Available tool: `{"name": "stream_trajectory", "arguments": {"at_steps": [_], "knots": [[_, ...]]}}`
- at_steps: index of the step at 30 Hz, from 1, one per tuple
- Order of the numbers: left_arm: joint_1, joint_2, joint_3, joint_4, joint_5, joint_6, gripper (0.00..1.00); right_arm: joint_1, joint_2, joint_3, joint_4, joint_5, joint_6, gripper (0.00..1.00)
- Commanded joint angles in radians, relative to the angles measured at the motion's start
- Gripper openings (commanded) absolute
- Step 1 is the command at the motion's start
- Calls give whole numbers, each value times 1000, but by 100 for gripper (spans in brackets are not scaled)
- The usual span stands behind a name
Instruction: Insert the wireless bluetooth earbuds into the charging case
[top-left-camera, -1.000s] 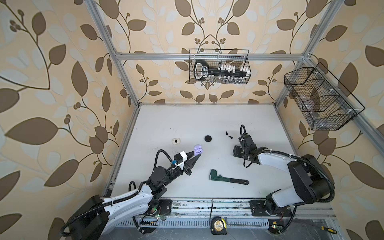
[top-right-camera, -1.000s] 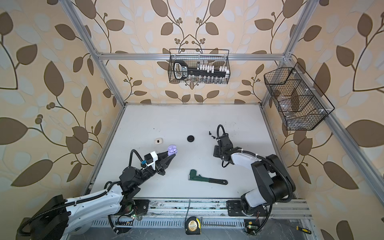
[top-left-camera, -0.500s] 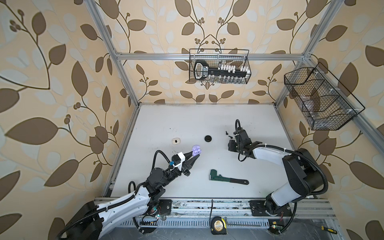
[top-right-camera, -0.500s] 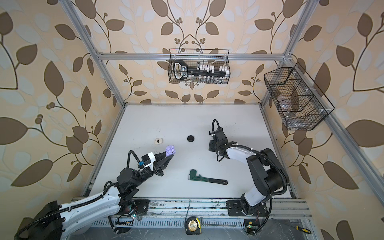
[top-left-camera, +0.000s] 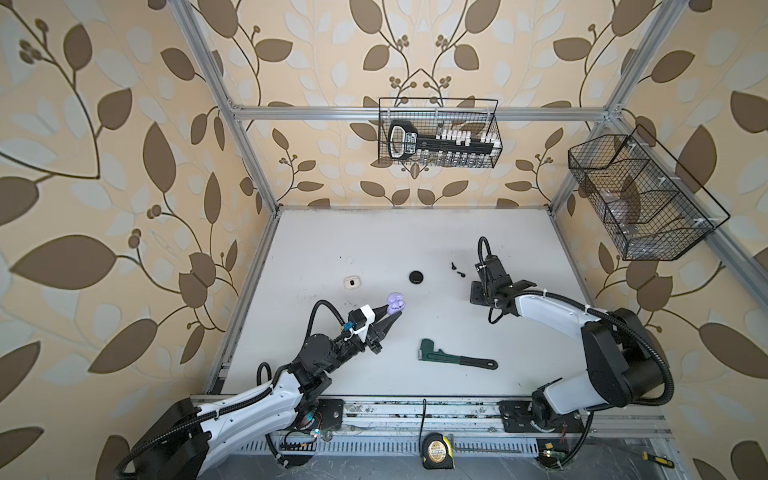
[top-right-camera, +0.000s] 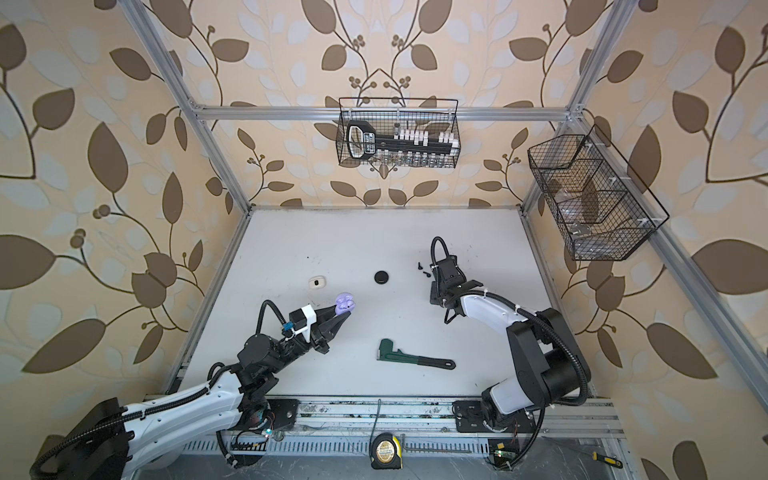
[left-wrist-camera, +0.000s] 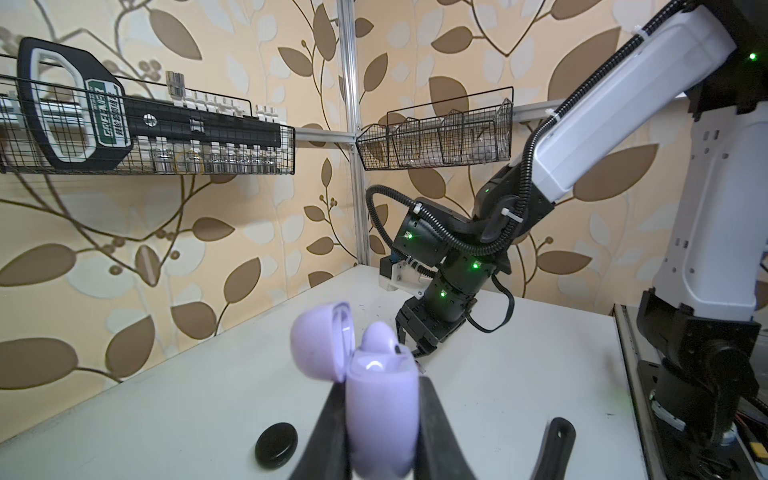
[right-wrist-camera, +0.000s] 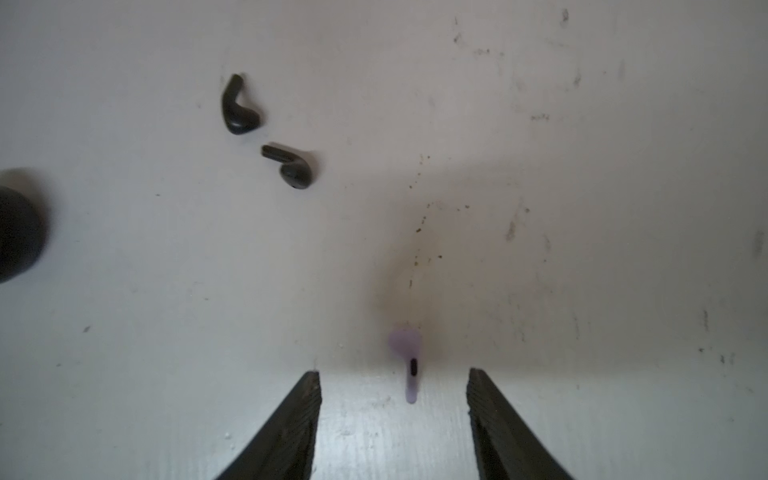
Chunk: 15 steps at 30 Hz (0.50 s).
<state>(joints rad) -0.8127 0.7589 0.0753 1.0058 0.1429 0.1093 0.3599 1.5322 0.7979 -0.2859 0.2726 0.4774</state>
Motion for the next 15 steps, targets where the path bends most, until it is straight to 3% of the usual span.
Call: {"name": "stream_trajectory", "arguments": {"at_steps": [1,8,15], "knots": [[-8,13,17,70,22,20,0,-10,60,45,-69,-12,-52,56],[-9,19,15,74,14,21,0,-15,129,93,-80,-61,-73,53],[-9,3,8,69,8,21,0,-53,120,93,-86,-100,-77,43]]}}
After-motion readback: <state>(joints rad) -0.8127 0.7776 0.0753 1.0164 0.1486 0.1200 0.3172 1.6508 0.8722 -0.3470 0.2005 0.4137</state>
